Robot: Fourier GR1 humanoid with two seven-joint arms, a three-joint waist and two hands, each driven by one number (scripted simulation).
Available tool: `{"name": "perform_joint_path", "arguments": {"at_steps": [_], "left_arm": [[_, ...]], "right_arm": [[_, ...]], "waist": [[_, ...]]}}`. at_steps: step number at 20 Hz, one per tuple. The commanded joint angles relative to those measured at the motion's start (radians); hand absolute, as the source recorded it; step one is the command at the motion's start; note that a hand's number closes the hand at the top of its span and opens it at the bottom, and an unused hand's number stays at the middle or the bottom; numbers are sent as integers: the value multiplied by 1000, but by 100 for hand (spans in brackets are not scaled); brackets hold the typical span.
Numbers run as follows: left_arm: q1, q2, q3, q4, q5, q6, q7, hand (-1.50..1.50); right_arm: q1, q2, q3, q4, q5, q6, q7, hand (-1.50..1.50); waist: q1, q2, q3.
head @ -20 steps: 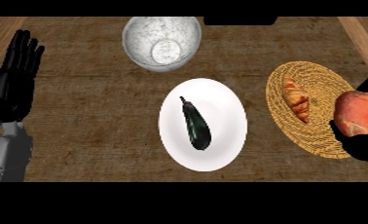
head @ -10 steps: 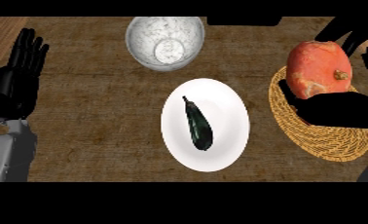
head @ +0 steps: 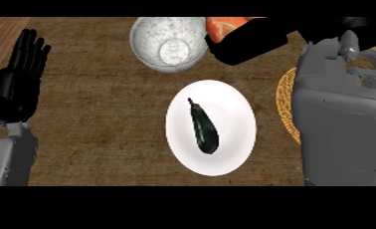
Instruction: Pick the squash from the plate and place it in the bowl
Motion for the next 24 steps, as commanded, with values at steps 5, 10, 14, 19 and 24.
{"name": "perform_joint_path", "arguments": {"at_steps": [5,10,14,19,24], "left_arm": [[-38,13,26,46,18,-8,9,0],[10,-16,-6,-10,-5,0,-9,0],[6,0,-4,-23,0,-14,10,0],[-76,-29,-33,49,-42,30,8,0],[4,-67,-53,19,-40,13,-55,0]], "right_arm": [[-170,36,-16,437,0,-168,-60,150],[-196,37,53,660,-33,-348,-110,150],[-221,37,152,829,-41,-483,-125,150],[-227,37,200,1016,-57,-625,-103,150],[-183,37,154,1152,-144,-802,-186,-150]], "waist": [[-1,5,1],[8,4,1],[20,5,1],[23,12,0],[50,17,1]]}}
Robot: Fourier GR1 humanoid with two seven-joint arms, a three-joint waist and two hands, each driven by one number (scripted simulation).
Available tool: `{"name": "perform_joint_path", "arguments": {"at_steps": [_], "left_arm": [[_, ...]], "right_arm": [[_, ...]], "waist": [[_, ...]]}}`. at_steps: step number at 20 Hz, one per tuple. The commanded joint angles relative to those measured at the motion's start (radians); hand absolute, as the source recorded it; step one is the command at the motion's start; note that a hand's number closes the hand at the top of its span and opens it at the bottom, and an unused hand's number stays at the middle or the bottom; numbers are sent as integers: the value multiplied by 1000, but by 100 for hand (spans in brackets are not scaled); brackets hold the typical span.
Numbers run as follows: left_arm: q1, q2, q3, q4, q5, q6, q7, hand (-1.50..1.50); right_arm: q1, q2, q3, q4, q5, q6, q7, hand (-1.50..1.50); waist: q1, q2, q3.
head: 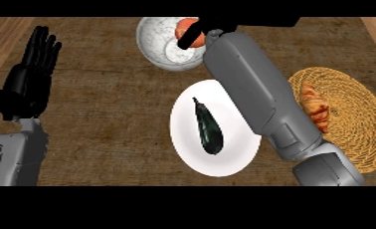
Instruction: Pick the squash from the plate and place it in the bowl
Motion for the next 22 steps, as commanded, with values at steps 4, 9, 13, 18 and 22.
{"name": "perform_joint_path", "arguments": {"at_steps": [4,9,13,18,22], "left_arm": [[-26,6,-7,-9,-2,-6,15,0],[4,2,-3,-23,-1,-6,-1,0],[7,35,36,-26,26,-18,23,0],[33,47,63,-23,42,-27,24,0],[86,45,77,-10,44,-43,-26,0]], "right_arm": [[19,0,-54,89,-184,-232,-161,-150],[50,0,-44,95,-210,-466,-322,-150],[55,-6,-116,101,-194,-619,-387,-150],[141,-47,-160,31,-223,-664,-413,-150],[259,-147,-202,-147,-307,-560,-465,-150]], "waist": [[12,4,1],[14,3,1],[-12,-2,2],[-50,-14,1],[-69,-21,1]]}}
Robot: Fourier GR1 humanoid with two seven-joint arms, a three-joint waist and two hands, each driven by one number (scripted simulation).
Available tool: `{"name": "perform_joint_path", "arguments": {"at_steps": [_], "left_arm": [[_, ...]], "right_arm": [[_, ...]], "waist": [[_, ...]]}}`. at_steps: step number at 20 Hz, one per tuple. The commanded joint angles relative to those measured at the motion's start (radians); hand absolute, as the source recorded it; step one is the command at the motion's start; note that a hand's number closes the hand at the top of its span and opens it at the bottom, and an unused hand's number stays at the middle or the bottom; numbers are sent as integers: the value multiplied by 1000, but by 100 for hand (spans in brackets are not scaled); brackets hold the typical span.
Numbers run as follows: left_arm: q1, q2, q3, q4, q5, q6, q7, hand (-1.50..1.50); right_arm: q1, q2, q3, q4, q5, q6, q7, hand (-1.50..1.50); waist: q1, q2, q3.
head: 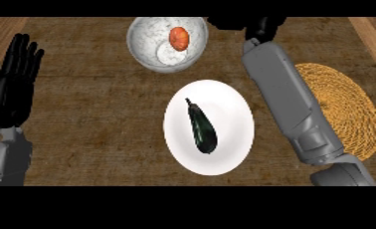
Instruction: Pick the squash from the plate and place it in the bowl
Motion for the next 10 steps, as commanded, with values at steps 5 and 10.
{"name": "perform_joint_path", "arguments": {"at_steps": [5,10], "left_arm": [[19,-28,-18,-36,-29,43,24,0],[-10,-15,-11,-13,-23,32,36,0]], "right_arm": [[319,-111,-39,-367,-122,114,-102,-150],[492,-181,-108,-518,-246,233,-190,-150]], "waist": [[-30,-9,0],[-19,-3,0]]}}
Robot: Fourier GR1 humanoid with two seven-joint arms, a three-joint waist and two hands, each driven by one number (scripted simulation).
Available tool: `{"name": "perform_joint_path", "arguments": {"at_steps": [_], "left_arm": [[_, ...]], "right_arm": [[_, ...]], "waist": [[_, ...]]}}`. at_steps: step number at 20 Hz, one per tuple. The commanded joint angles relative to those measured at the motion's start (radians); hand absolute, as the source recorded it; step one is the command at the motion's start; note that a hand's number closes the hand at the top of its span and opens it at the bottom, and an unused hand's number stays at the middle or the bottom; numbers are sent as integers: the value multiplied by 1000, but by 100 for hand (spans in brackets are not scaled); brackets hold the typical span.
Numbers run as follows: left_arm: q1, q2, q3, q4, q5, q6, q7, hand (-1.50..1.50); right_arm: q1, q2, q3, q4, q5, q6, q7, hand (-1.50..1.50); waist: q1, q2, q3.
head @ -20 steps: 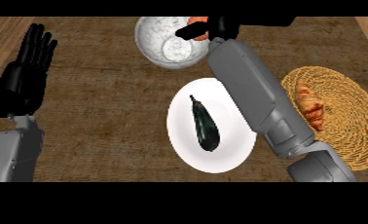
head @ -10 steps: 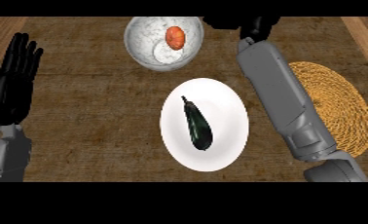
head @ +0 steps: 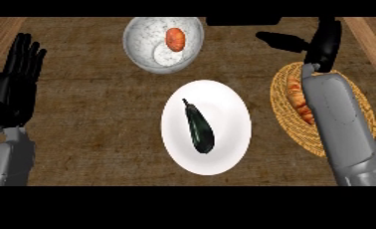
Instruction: Pick the squash from the plate and place it in the bowl
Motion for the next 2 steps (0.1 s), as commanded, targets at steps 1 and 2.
{"name": "perform_joint_path", "arguments": {"at_steps": [1,2], "left_arm": [[-42,46,49,38,31,-24,0,0],[27,-22,-18,-34,-9,1,-13,0]], "right_arm": [[193,-59,-1,-219,-53,98,-1,-150],[173,-65,-37,-181,-83,113,-18,-150]], "waist": [[-9,-2,-1],[9,2,0]]}}
